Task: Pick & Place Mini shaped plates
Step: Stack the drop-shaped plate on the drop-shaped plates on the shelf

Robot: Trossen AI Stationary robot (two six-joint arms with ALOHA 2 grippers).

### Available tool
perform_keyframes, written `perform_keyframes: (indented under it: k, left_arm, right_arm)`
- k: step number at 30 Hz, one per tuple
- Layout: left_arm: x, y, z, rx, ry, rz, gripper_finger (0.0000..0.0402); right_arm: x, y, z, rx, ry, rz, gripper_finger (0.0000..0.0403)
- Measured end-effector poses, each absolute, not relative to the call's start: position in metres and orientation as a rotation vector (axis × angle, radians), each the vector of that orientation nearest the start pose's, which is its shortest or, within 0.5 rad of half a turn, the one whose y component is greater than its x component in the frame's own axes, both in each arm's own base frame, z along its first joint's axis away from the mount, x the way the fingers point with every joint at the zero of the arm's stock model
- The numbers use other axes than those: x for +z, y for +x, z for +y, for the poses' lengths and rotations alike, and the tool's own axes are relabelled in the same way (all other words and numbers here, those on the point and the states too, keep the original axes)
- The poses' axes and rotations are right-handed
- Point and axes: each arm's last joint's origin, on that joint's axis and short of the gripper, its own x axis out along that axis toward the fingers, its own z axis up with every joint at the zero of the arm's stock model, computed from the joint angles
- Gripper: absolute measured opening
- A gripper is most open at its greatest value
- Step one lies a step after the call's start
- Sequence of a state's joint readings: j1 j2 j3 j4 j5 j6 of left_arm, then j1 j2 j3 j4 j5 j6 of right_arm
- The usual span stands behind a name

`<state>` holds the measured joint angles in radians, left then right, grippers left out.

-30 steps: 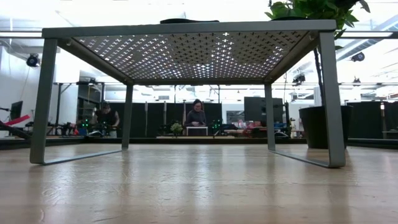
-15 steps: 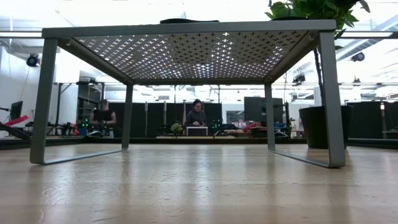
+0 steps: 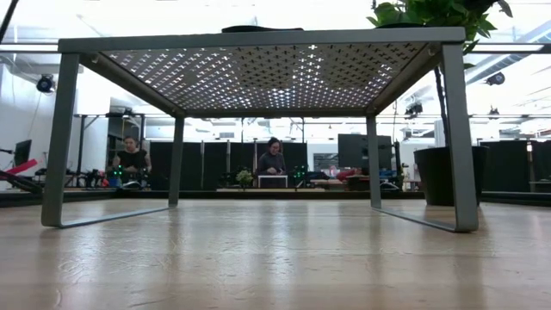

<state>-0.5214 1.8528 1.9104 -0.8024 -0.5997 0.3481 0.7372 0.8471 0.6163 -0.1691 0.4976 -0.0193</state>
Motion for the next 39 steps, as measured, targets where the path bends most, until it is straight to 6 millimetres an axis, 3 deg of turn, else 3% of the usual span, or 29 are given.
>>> perform_keyframes:
  k: [7,12,22,28,39]
  left_arm:
    - [0.362,0.375,-0.180,-0.077,0.754,0.617,0.0000]
    - [0.357,0.386,-0.185,-0.121,0.886,0.571,0.0000]
    - [0.320,0.412,-0.180,-0.096,0.883,0.652,0.0000]
    - [0.314,0.416,-0.179,-0.080,0.931,0.671,0.0000]
    - [0.317,0.418,-0.176,-0.058,0.857,0.648,0.0000]
  right_arm:
    - [0.267,0.145,0.113,0.240,-0.251,0.325,0.0008]
    - [0.267,0.145,0.113,0.240,-0.251,0.325,0.0008]
    - [0.267,0.145,0.113,0.240,-0.251,0.325,0.0008]
    - [0.268,0.145,0.113,0.240,-0.251,0.324,0.0008]
    - [0.267,0.145,0.113,0.240,-0.251,0.325,0.0008]
